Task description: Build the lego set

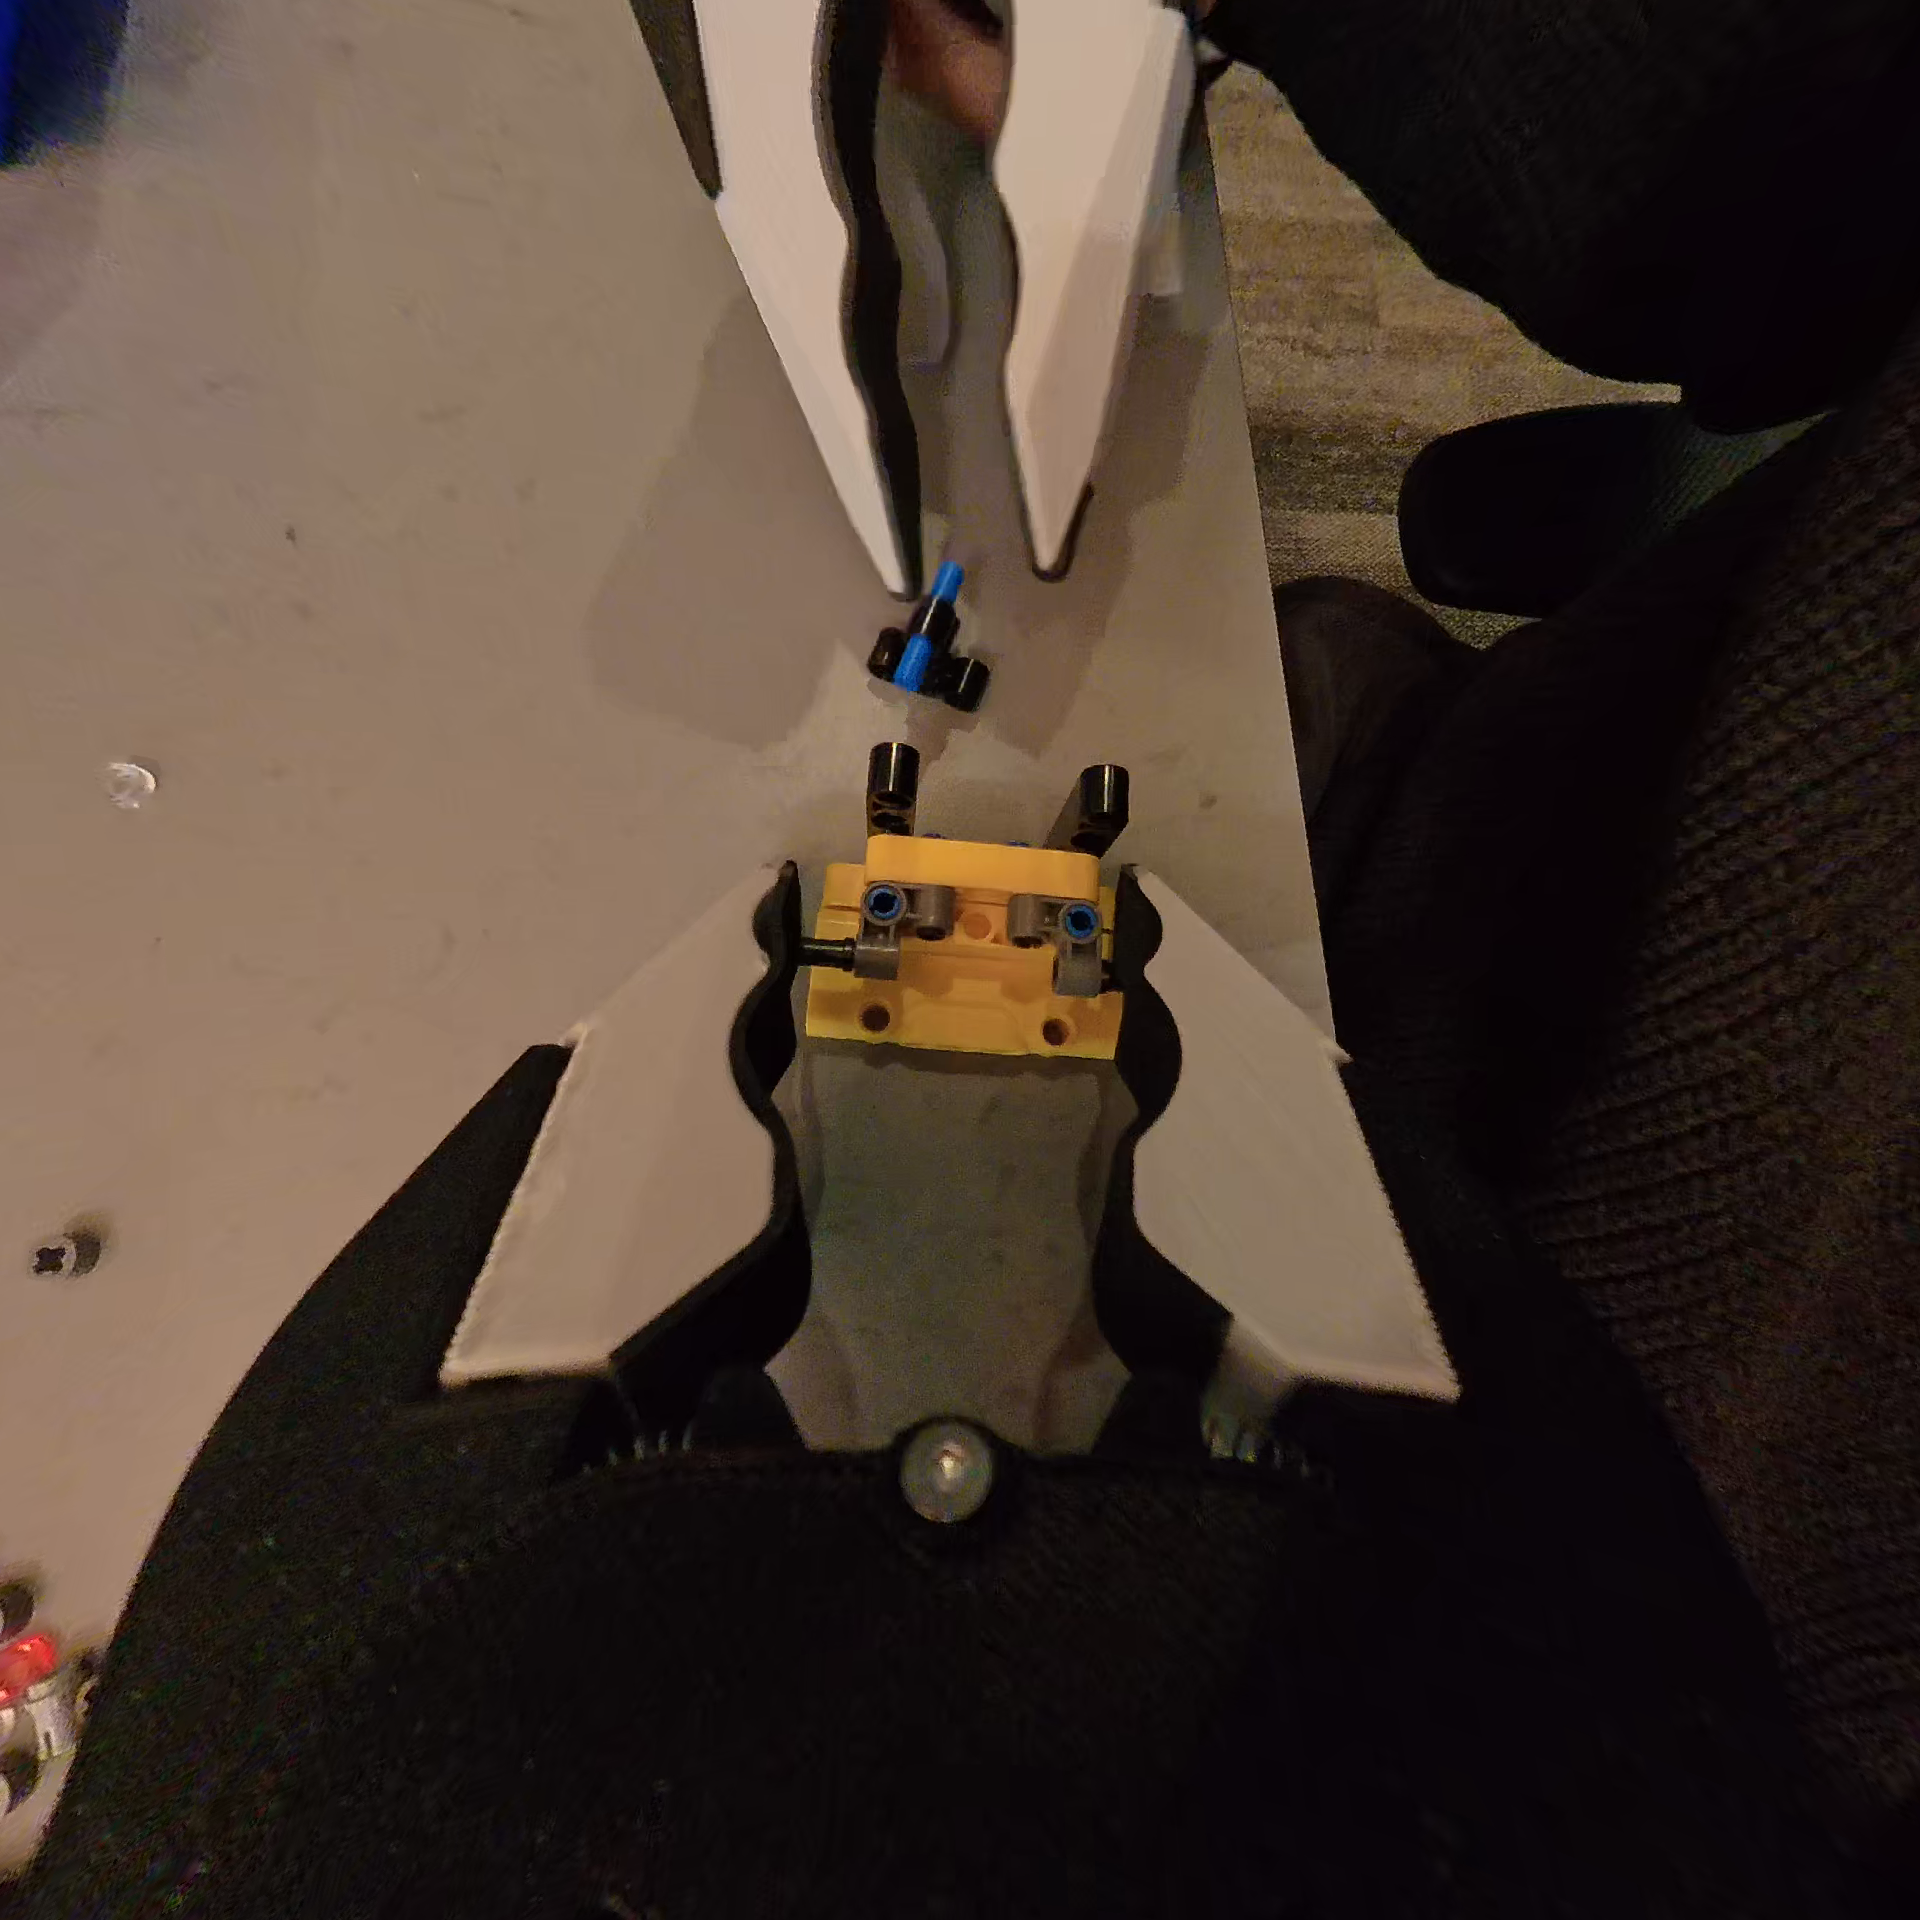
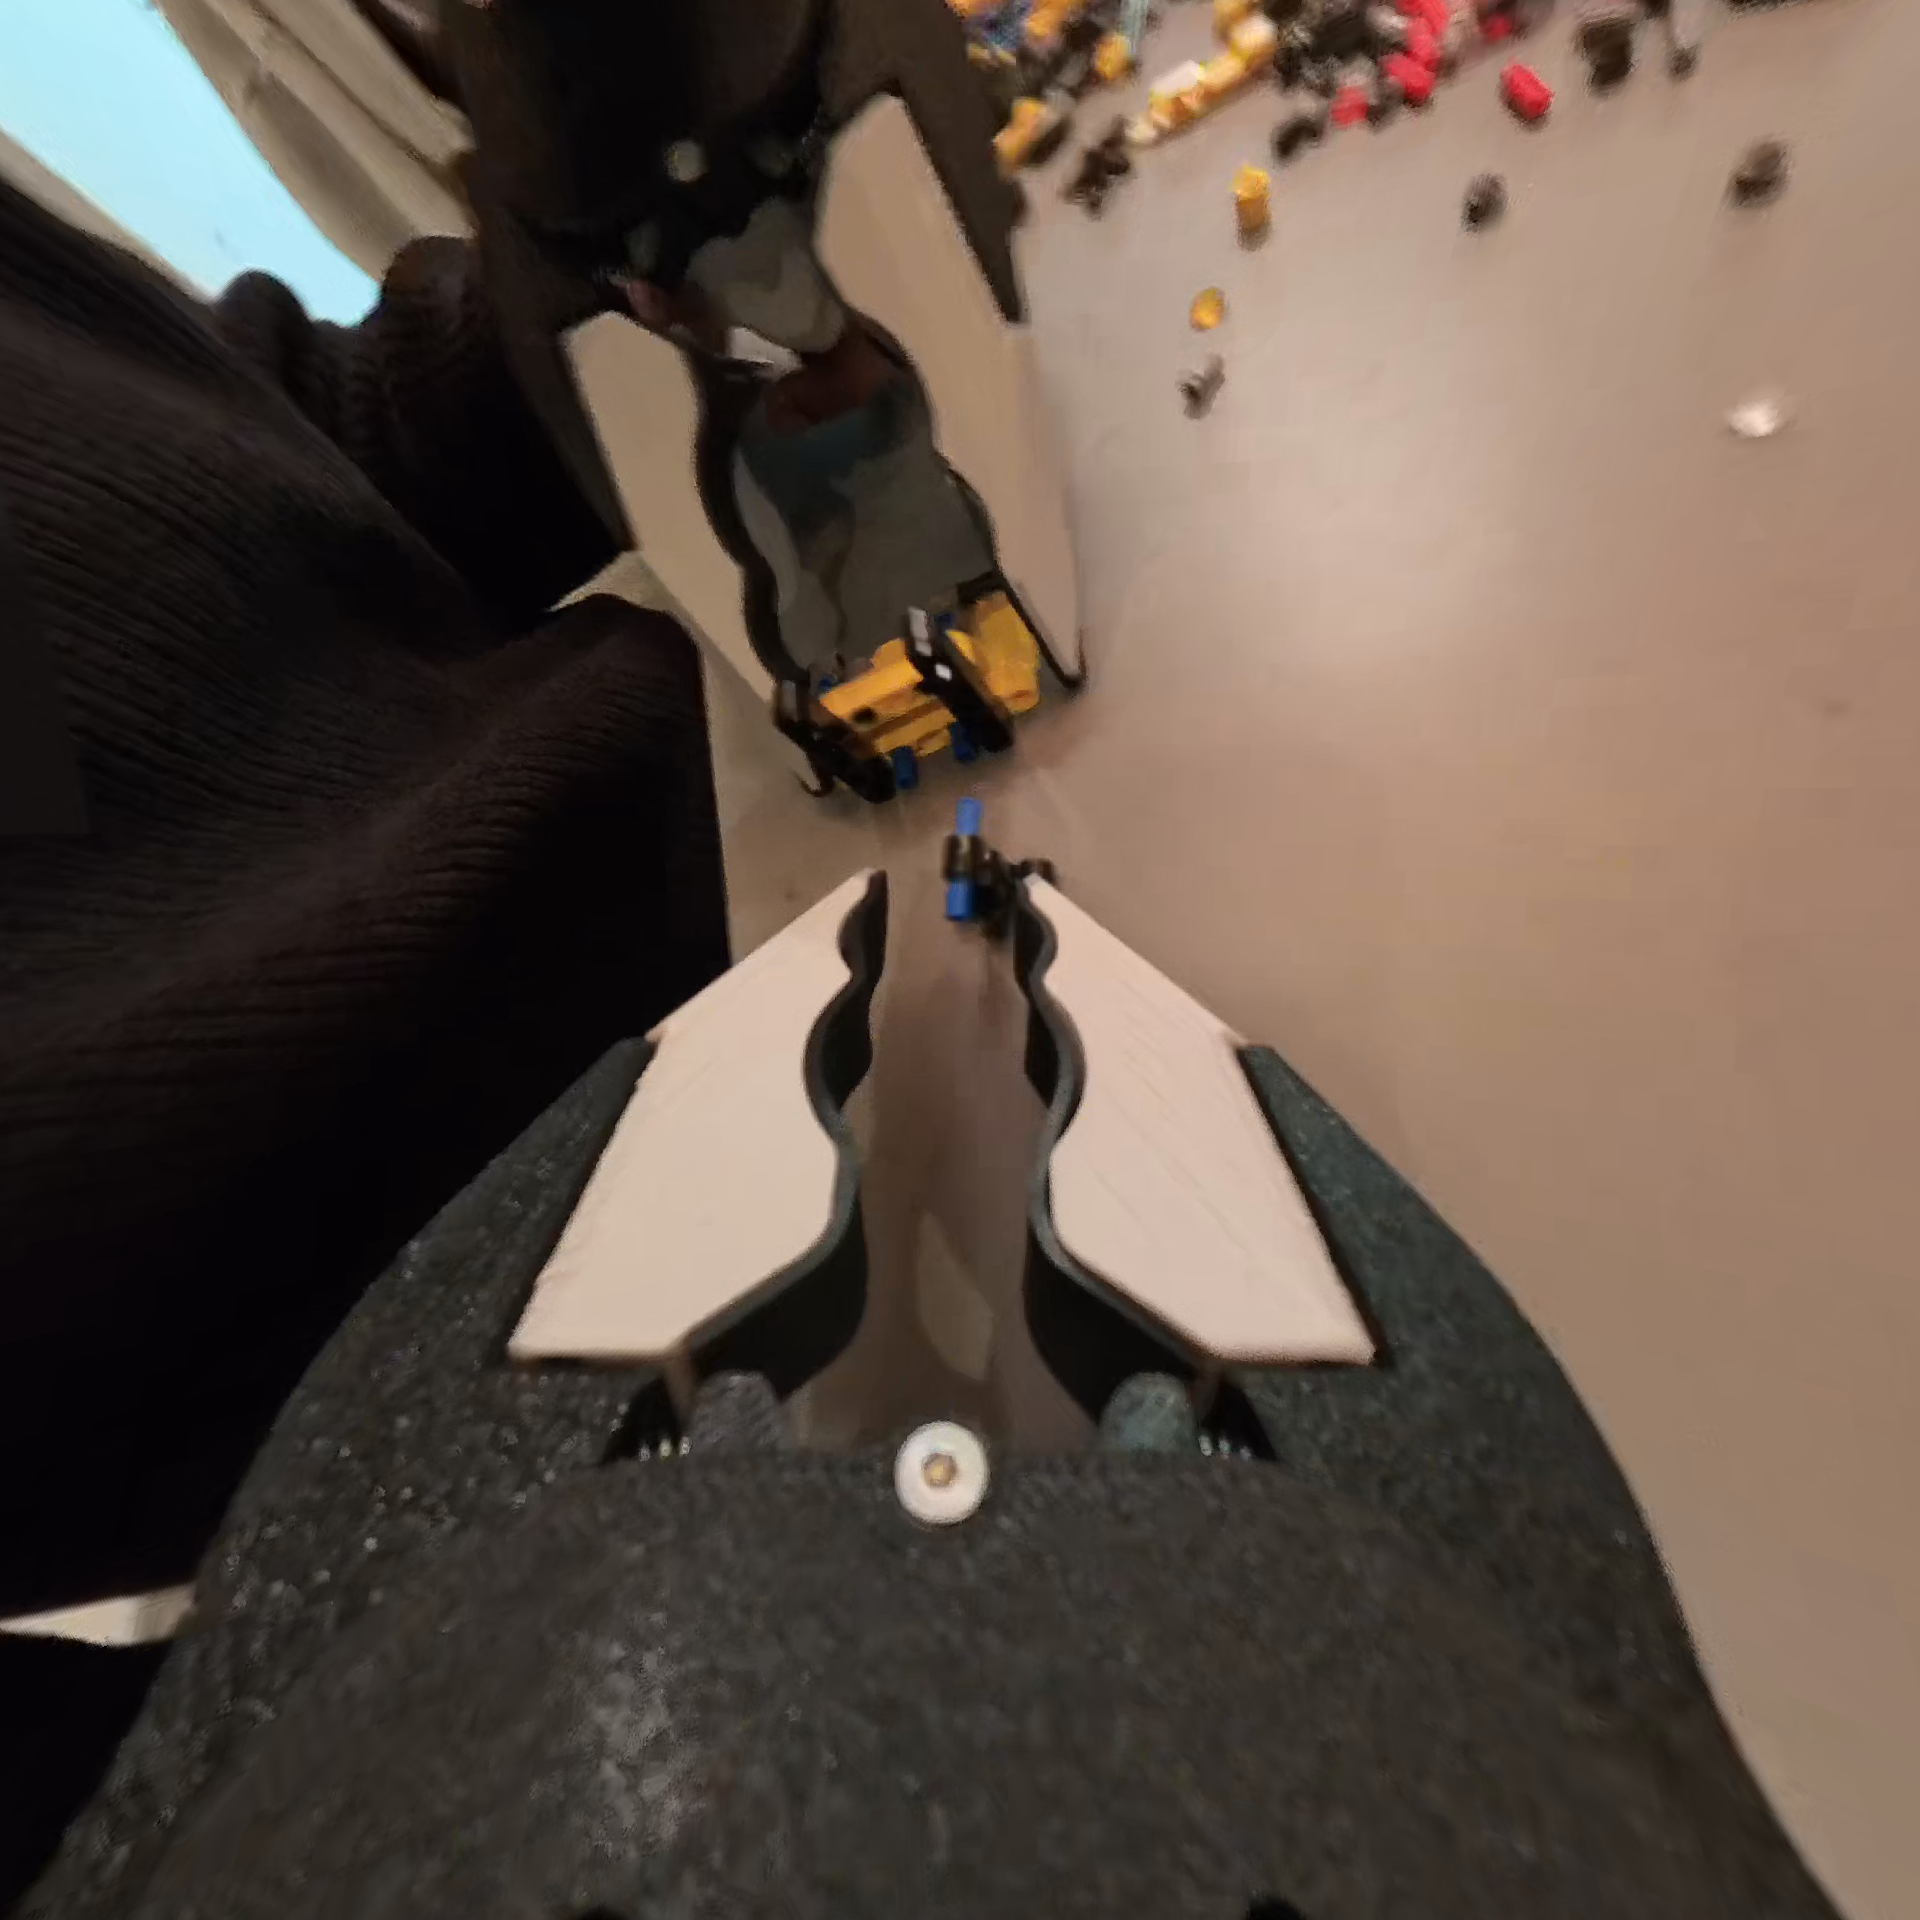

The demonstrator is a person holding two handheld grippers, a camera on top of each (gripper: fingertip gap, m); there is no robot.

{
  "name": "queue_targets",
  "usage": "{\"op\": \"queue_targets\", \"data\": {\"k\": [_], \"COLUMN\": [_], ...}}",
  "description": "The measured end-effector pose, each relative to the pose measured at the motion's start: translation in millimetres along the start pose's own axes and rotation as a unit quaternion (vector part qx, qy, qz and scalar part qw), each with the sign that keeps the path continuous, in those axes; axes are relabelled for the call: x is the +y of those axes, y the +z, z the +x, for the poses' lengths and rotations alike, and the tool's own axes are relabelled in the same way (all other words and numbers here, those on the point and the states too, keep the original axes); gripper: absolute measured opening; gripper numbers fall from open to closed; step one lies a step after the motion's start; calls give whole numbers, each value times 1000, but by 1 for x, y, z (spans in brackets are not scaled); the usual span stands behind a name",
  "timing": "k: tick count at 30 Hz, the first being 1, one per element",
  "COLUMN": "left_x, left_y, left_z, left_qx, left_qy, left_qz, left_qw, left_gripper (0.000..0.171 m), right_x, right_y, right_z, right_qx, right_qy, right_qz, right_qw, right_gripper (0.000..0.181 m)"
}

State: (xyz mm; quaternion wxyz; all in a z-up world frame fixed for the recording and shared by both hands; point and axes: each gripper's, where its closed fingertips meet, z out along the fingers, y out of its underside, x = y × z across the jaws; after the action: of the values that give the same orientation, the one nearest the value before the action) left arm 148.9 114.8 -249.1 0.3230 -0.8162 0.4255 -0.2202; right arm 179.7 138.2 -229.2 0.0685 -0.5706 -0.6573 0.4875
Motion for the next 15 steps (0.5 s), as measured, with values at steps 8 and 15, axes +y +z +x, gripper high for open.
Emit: {"op": "queue_targets", "data": {"k": [8, 15], "left_x": [0, 0], "left_y": [0, 0], "left_z": [0, 0], "left_qx": [-1, 1], "left_qy": [-2, -1], "left_qz": [2, 4], "left_qw": [1000, 1000], "left_gripper": [60, 60], "right_x": [-3, 4], "right_y": [-9, -16], "right_z": [5, 8], "right_qx": [50, 145], "right_qy": [-29, -171], "right_qz": [19, -8], "right_qw": [998, 975], "right_gripper": [23, 18]}}
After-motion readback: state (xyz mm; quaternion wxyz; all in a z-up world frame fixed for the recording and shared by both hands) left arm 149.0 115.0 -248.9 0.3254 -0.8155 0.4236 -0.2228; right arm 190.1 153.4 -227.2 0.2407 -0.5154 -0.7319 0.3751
